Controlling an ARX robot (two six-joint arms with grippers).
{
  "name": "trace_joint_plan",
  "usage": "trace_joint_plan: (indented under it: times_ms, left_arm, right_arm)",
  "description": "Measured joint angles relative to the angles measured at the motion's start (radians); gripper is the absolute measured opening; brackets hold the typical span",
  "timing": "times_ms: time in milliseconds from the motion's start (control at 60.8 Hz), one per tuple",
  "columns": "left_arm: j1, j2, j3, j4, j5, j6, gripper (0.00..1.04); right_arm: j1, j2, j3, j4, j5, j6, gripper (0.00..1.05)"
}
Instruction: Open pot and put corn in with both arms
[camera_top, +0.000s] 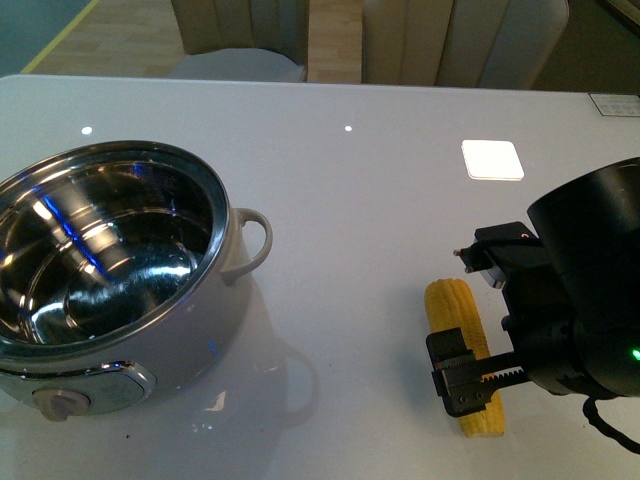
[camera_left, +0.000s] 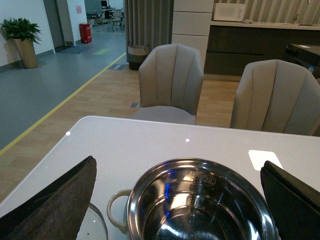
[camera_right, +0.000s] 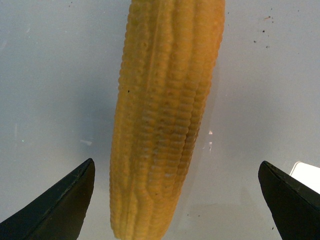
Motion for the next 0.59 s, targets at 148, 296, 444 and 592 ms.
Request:
trace_joint_plan:
  times_ms: [148, 296, 444, 592]
  left_arm:
    - [0.000, 0.000, 0.000, 0.000, 0.000, 0.000, 0.98]
    - [0.000, 0.000, 0.000, 0.000, 0.000, 0.000, 0.98]
    - [0.000, 0.000, 0.000, 0.000, 0.000, 0.000, 0.98]
    - [0.000, 0.000, 0.000, 0.000, 0.000, 0.000, 0.98]
  right_arm:
    - [-0.014, 0.058, 0.052, -0.001, -0.005, -0.017, 0.96]
    - [-0.013, 0.105, 0.087, -0.001, -0.005, -0.026, 0.96]
    - [-0.007, 0.144, 0.119, -0.004, -0.004, -0.032, 0.96]
    - [0.002, 0.183, 0.151, -0.001, 0.005, -0.042, 0.96]
